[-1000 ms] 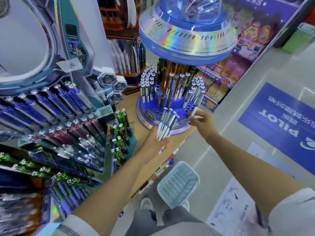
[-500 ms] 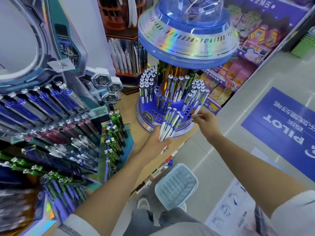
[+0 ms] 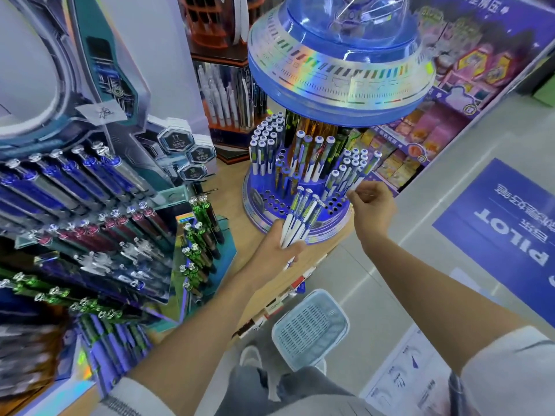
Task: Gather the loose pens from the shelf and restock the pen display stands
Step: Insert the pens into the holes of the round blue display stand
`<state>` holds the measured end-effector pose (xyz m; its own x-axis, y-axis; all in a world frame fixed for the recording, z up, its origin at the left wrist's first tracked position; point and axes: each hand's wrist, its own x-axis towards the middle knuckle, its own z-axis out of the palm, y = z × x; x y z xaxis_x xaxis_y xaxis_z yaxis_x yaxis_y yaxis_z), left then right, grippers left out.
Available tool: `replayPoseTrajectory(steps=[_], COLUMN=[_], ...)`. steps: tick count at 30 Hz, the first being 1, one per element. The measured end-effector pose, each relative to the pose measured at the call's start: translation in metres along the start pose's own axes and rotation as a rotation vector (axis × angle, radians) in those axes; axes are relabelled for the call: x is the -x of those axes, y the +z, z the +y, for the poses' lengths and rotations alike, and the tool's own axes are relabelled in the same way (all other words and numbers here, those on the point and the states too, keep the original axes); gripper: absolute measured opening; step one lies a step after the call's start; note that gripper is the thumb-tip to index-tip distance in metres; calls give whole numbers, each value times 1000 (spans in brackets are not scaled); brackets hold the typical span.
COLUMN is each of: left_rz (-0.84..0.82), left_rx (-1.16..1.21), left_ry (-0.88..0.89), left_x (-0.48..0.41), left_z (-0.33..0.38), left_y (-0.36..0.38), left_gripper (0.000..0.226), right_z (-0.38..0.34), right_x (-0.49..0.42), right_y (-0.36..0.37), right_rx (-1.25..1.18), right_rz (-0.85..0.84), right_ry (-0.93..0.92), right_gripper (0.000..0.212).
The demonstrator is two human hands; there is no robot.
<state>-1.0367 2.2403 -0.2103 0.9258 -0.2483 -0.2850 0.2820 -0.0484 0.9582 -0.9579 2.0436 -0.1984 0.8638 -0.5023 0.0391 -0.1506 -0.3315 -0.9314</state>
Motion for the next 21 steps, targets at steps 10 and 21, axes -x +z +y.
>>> replayPoseTrajectory(steps=[10, 21], left_rz=[-55, -97], left_rx=[25, 28], left_ry=[11, 7], left_x=[-6, -6], left_z=[-5, -5], left_y=[-8, -13], left_gripper=[18, 21], right_z=[0, 5], right_x=[5, -3], right_y=[19, 30], right_rx=[-47, -60], right_rz=[60, 137], right_ry=[38, 111], right_gripper=[17, 15])
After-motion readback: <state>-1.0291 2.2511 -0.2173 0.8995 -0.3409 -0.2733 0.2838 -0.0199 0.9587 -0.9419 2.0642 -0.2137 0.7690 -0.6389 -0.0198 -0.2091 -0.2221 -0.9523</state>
